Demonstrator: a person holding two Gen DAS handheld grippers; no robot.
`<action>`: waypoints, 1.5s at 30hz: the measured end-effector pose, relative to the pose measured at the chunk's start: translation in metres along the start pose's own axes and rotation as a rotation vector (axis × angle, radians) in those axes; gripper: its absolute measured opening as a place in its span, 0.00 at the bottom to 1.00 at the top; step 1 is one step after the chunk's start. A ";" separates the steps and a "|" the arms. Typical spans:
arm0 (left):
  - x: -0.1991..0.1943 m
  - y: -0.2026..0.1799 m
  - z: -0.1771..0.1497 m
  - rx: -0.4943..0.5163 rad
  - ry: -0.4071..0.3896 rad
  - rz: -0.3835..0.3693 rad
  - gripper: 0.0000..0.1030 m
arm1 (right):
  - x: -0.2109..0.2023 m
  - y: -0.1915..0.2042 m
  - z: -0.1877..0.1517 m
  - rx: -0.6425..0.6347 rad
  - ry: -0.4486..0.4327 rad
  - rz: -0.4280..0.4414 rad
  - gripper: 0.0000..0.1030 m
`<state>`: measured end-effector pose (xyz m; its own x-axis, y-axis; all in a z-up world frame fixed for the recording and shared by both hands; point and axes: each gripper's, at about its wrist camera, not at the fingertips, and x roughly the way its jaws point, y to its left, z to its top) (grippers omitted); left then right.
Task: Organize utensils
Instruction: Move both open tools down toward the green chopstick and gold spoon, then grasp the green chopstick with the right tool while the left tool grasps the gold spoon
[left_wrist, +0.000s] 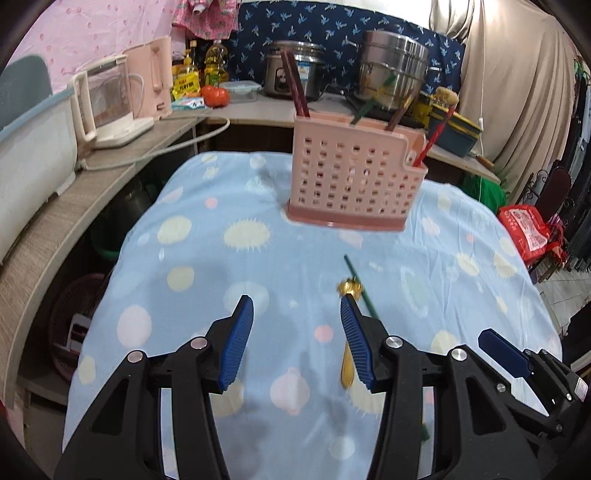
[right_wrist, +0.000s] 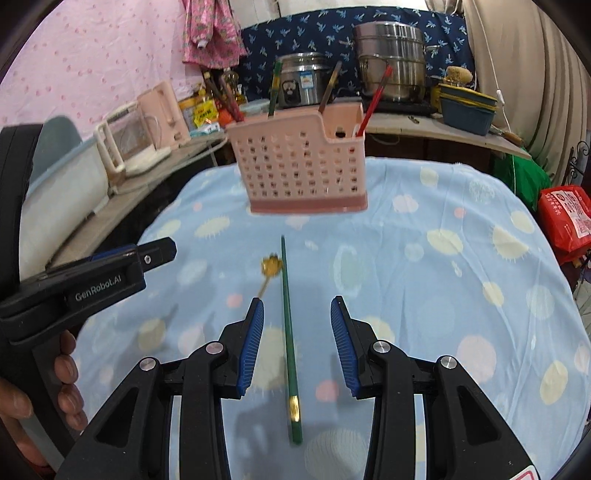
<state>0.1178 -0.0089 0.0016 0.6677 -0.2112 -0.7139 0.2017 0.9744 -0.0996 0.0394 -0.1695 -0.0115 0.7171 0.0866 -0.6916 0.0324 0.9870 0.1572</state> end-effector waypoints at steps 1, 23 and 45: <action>0.001 0.000 -0.005 0.004 0.007 0.005 0.45 | 0.002 0.001 -0.006 -0.001 0.012 0.001 0.36; 0.013 0.013 -0.075 0.015 0.118 0.057 0.45 | 0.027 0.007 -0.064 -0.006 0.141 -0.022 0.33; 0.017 0.006 -0.078 0.030 0.137 0.047 0.47 | 0.027 -0.002 -0.065 0.019 0.136 -0.042 0.07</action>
<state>0.0742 -0.0006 -0.0650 0.5735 -0.1511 -0.8052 0.1956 0.9797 -0.0445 0.0132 -0.1604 -0.0761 0.6140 0.0645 -0.7866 0.0742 0.9875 0.1389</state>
